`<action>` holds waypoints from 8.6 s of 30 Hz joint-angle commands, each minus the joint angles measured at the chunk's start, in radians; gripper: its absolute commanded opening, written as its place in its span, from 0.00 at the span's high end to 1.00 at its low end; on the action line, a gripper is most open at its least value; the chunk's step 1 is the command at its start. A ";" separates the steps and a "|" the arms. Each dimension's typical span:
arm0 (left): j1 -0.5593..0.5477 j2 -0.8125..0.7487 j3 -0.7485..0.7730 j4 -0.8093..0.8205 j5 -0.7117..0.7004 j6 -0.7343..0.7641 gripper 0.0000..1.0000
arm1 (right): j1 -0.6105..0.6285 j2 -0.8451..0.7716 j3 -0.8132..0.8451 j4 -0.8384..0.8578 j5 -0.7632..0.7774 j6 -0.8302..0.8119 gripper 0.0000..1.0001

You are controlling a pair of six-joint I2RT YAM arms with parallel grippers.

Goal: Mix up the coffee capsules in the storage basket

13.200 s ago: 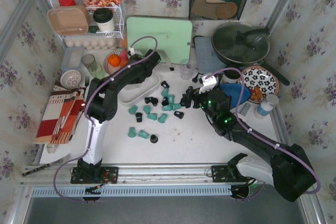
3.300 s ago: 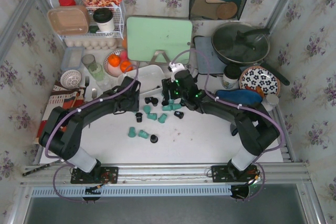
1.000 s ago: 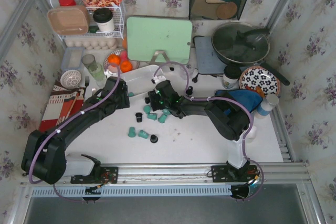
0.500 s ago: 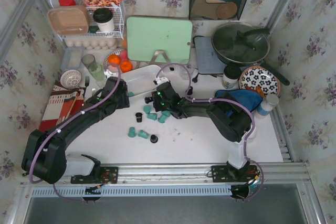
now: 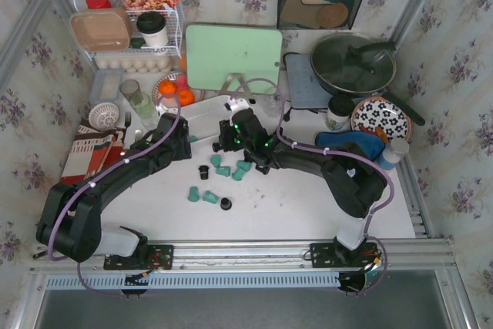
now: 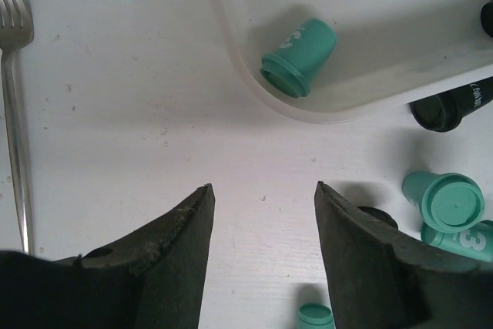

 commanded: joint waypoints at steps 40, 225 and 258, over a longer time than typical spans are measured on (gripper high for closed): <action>-0.298 0.058 0.012 -0.169 -0.043 -0.134 0.44 | -0.054 -0.048 -0.027 0.110 0.102 -0.213 0.23; -0.053 0.173 0.360 -0.149 -0.067 -0.088 0.69 | -0.053 -0.457 -0.517 0.346 0.120 -0.149 0.19; 0.059 0.399 0.441 -0.007 0.046 -0.016 0.01 | -0.047 -0.271 -0.358 0.177 0.047 -0.102 0.18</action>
